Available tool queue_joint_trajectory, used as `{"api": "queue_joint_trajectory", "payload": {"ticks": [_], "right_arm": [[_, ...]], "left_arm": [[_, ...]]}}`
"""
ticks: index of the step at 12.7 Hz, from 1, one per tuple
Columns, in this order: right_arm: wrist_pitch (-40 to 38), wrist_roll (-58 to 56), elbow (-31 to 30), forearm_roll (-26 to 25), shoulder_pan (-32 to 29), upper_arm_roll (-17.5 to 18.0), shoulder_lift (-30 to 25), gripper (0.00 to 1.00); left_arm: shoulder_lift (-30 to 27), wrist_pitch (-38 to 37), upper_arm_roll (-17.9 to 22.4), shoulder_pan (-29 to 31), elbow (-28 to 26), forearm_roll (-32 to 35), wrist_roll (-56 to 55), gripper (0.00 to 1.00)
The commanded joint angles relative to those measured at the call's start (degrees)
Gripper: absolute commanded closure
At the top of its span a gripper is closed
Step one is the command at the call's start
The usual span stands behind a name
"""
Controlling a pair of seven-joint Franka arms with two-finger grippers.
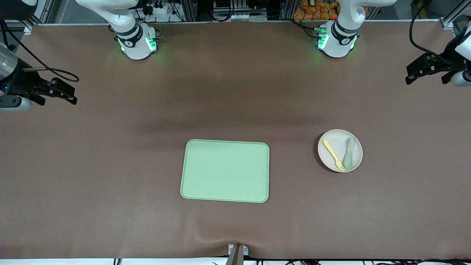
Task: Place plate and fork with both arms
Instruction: 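Reach the left gripper down to the rim of the white plate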
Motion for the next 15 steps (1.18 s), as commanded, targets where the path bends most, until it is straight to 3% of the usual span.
{"api": "queue_joint_trajectory", "payload": {"ticks": [1, 6, 10, 15], "right_arm": [[0.30, 0.73, -0.48, 0.73, 0.21, 0.00, -0.05, 0.00], [0.30, 0.73, -0.48, 0.73, 0.21, 0.00, 0.12, 0.00], [0.21, 0.73, -0.48, 0.65, 0.56, 0.00, 0.47, 0.00], [0.12, 0.73, -0.48, 0.73, 0.56, 0.00, 0.47, 0.00]], "left_arm": [[1.53, 1.06, 0.03, 0.81, -1.47, 0.49, -0.76, 0.00], [1.89, 24.48, 0.12, 4.33, -20.34, -0.12, -0.85, 0.00], [4.35, 52.32, 0.03, 6.44, -38.35, -0.12, -0.76, 0.00], [20.50, 65.14, -0.15, 9.25, -37.62, -0.21, 0.03, 0.00]]}}
